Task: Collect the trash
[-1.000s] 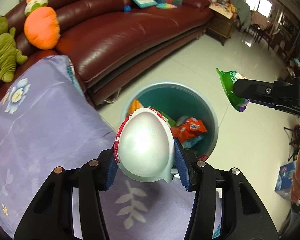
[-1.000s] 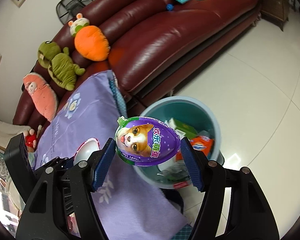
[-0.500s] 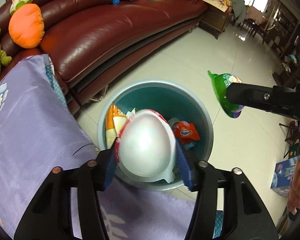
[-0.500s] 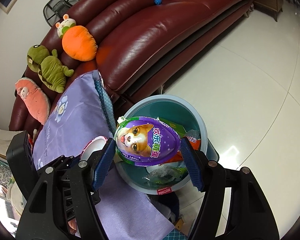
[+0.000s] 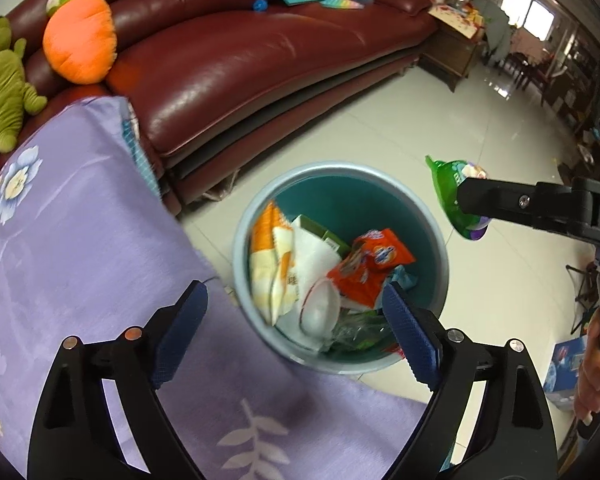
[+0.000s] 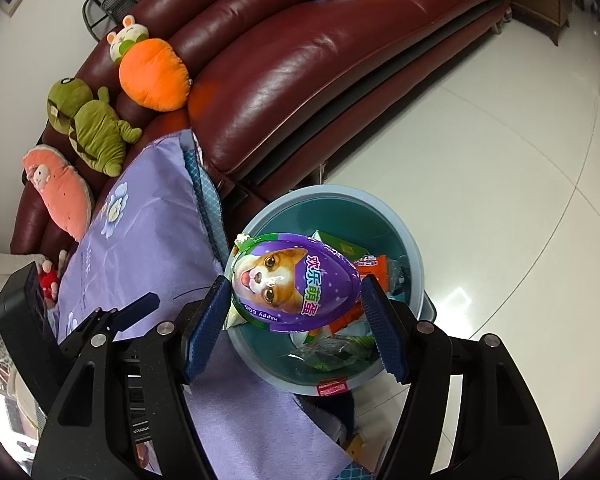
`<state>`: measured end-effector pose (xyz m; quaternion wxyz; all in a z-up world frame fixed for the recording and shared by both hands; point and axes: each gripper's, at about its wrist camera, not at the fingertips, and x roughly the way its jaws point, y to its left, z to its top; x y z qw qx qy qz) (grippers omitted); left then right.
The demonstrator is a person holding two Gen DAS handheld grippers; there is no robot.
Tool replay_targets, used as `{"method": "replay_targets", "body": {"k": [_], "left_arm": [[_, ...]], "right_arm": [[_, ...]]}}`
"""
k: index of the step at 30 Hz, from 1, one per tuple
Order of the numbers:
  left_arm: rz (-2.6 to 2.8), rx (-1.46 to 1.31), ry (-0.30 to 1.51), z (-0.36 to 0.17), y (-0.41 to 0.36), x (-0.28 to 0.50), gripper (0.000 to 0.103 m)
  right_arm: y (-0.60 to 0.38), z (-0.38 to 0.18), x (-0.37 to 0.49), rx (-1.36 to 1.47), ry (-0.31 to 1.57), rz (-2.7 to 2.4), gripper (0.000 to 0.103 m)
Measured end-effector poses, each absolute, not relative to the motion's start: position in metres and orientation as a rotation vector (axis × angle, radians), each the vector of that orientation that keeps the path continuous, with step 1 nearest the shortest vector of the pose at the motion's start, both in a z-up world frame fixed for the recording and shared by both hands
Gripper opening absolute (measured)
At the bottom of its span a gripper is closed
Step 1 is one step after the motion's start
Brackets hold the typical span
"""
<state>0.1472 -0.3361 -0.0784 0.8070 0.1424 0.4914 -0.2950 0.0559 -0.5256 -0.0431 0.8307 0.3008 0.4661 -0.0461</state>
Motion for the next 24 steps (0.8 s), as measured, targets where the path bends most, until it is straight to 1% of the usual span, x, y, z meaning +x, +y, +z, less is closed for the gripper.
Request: {"method": "replay_targets", "body": {"k": [10, 11, 12, 15, 18, 19, 24], "left_arm": [[-0.577, 0.256, 1.069, -0.079, -0.300, 0.145, 0.090], [-0.572, 0.254, 1.065, -0.078, -0.298, 0.144, 0.090], [-0.566, 0.248, 1.060, -0.077, -0.295, 0.144, 0.090], [-0.561, 0.221, 1.057, -0.073, -0.286, 0.145, 0.090], [-0.556, 0.204, 1.057, -0.071, -0.280, 0.145, 0.090], [-0.551, 0.200, 1.054, -0.069, -0.276, 0.144, 0.090], [-0.533, 0.194, 1.049, -0.064, -0.267, 0.138, 0.091]], "right_arm": [[-0.499, -0.040, 0.073, 0.570, 1.026, -0.086, 0.065], [-0.497, -0.041, 0.075, 0.569, 1.031, -0.087, 0.068], [-0.496, -0.042, 0.076, 0.571, 1.035, -0.093, 0.075], [-0.491, -0.041, 0.080, 0.567, 1.044, -0.101, 0.075], [-0.485, -0.039, 0.081, 0.558, 1.048, -0.105, 0.079], [-0.484, -0.038, 0.080, 0.557, 1.048, -0.104, 0.083], [-0.471, -0.028, 0.072, 0.524, 1.036, -0.080, 0.096]]}}
